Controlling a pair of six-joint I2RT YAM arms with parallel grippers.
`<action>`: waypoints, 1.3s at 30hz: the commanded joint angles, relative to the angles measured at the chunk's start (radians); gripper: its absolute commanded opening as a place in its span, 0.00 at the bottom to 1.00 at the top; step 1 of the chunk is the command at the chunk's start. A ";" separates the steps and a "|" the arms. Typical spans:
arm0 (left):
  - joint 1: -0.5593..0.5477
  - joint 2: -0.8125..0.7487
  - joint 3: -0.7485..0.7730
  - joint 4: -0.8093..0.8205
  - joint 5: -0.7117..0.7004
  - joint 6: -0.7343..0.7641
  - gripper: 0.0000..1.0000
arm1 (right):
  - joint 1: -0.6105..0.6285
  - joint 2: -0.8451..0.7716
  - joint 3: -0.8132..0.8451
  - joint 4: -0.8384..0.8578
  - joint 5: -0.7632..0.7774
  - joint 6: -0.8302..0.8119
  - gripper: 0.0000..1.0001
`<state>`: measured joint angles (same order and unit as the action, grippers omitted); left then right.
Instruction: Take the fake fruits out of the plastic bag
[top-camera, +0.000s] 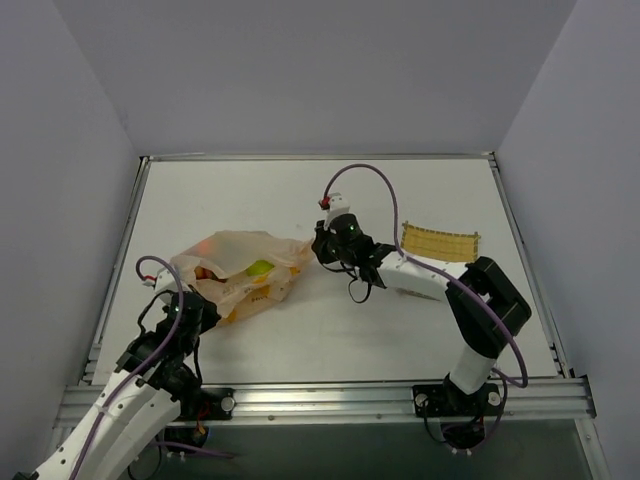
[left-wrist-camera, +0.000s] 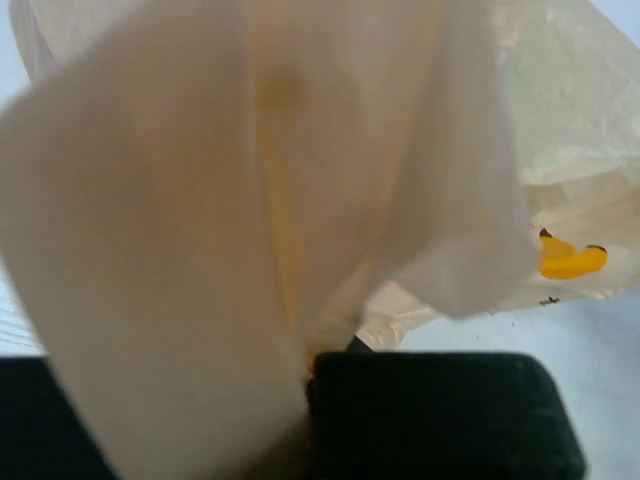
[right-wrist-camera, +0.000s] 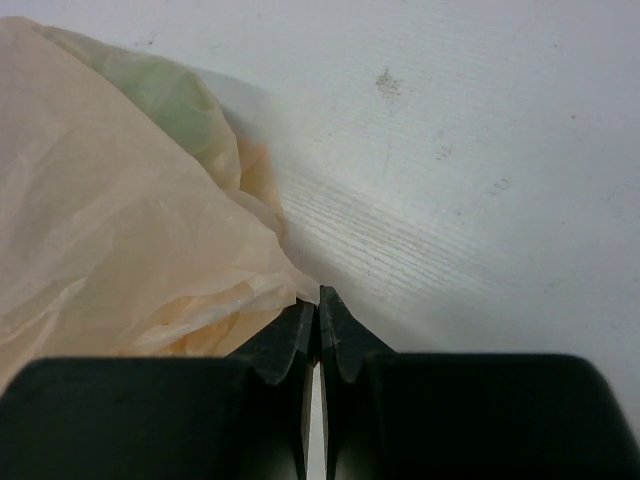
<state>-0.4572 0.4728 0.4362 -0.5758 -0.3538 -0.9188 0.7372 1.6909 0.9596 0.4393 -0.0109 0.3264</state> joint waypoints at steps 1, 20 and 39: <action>0.000 -0.029 0.001 -0.085 0.038 -0.023 0.02 | -0.062 0.054 0.076 0.027 0.037 0.055 0.00; -0.012 0.029 -0.057 0.157 0.084 0.046 0.02 | -0.088 -0.281 0.027 -0.263 -0.123 -0.036 0.87; -0.026 -0.074 -0.077 0.131 0.128 0.077 0.02 | 0.243 0.163 0.453 -0.243 -0.130 -0.119 0.00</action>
<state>-0.4770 0.4084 0.3321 -0.4351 -0.2424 -0.8646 0.9829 1.7718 1.3243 0.1951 -0.1394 0.2394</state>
